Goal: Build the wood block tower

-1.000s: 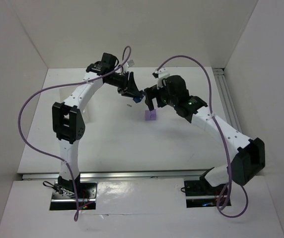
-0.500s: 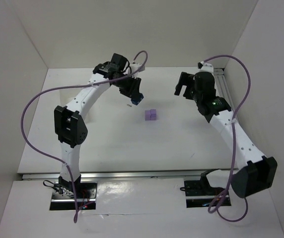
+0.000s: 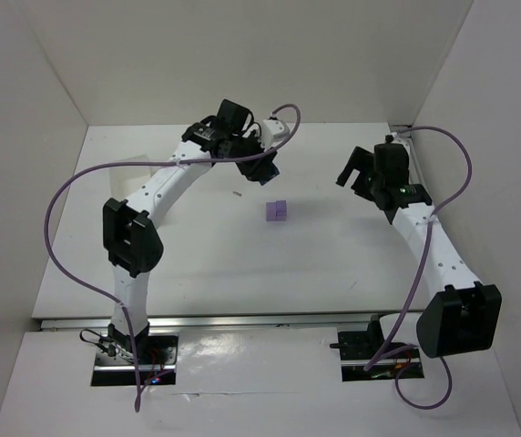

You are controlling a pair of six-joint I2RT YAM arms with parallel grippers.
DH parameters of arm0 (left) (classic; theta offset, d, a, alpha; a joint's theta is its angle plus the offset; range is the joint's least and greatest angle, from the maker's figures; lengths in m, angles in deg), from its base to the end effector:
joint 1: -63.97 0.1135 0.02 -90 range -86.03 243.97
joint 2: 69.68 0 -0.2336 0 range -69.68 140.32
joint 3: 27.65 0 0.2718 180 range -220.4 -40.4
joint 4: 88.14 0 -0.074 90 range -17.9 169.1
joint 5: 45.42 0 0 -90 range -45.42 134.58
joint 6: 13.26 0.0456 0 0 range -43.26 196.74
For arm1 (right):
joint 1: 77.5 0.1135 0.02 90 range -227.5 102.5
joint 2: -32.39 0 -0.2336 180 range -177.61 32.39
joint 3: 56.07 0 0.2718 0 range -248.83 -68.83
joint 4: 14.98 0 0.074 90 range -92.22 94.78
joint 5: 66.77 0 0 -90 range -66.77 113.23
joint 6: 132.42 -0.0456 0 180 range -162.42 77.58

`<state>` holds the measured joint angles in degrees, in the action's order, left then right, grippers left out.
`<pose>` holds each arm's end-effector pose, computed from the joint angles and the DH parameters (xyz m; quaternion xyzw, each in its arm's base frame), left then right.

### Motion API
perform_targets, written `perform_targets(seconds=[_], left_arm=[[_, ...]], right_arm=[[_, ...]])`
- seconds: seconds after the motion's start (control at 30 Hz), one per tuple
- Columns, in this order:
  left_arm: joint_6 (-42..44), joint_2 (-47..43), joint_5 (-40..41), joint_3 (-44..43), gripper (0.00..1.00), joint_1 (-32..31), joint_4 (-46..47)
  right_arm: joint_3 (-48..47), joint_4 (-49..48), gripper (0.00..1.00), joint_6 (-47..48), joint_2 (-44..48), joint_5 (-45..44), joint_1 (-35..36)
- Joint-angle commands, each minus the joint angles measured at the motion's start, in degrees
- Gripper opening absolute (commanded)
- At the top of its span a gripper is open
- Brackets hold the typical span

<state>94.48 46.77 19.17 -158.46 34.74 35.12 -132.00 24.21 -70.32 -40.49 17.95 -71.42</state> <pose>0.4027 -0.2478 0.3124 0.4371 0.7832 -0.2396 0.3717 0.3177 0.0296 0.2808 0.1890 0.8706 0.0929 0.4447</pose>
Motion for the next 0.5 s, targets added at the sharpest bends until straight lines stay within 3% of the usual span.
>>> perform_targets(seconds=[0.0,0.47], left_arm=[[9.5,-4.6,-2.1,4.7,0.16,-0.6,5.0],[19.1,-2.6,1.5,5.0,0.16,-4.0,1.9]], right_arm=[[1.7,-1.2,1.00,-0.9,2.7,1.6,-1.3],[4.1,-2.3,1.00,-1.5,3.3,4.0,-1.9]])
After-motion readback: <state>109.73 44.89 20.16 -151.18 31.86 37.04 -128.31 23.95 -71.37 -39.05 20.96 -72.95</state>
